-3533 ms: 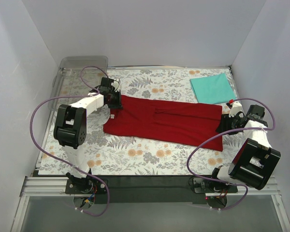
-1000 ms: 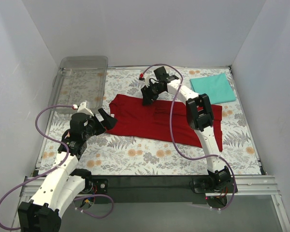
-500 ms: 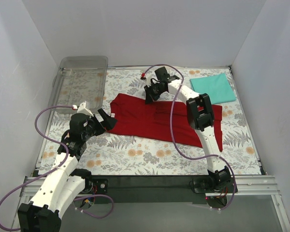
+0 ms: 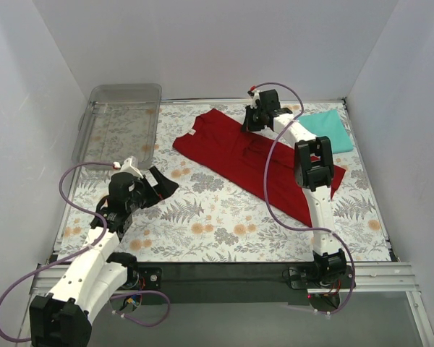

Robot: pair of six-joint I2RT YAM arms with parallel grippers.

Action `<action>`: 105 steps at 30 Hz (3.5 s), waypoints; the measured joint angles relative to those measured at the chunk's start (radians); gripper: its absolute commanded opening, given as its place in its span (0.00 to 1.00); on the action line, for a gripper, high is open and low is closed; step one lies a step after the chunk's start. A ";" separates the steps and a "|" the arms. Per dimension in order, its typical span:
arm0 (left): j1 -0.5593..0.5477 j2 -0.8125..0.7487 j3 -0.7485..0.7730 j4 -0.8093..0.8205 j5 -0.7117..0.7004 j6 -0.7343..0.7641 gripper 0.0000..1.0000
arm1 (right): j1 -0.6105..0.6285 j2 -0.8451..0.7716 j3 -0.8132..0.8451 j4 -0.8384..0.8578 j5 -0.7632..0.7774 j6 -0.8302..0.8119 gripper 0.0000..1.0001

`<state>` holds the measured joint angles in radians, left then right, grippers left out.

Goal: Fold and stack the t-shirts
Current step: Fold the tshirt

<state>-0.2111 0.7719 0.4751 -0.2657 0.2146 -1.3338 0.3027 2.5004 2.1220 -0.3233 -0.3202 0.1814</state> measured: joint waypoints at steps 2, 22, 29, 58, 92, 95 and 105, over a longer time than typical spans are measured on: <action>0.000 0.016 -0.007 0.027 0.021 -0.012 0.93 | -0.003 0.000 0.001 0.018 0.063 0.047 0.19; -0.332 0.764 0.213 0.380 -0.057 -0.500 0.71 | -0.157 -0.988 -0.830 0.089 -0.135 -0.478 0.73; -0.502 1.019 0.451 0.306 -0.206 -0.630 0.63 | -0.421 -1.290 -1.220 0.069 -0.213 -0.552 0.73; -0.525 1.083 0.476 0.296 -0.352 -0.665 0.00 | -0.646 -1.427 -1.336 0.038 -0.420 -0.544 0.73; -0.443 0.350 -0.020 0.425 0.226 -0.210 0.88 | -0.636 -1.039 -1.202 -0.385 -0.389 -1.050 0.72; -0.575 0.482 -0.011 0.511 0.209 -0.275 0.88 | -0.636 -1.066 -1.202 -0.373 -0.396 -1.025 0.71; -0.904 0.803 0.256 0.537 0.069 0.072 0.85 | -0.664 -1.090 -1.233 -0.321 -0.409 -0.946 0.72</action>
<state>-1.1156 1.5749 0.7311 0.2714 0.2840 -1.2621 -0.3611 1.4101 0.8890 -0.6445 -0.7292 -0.7650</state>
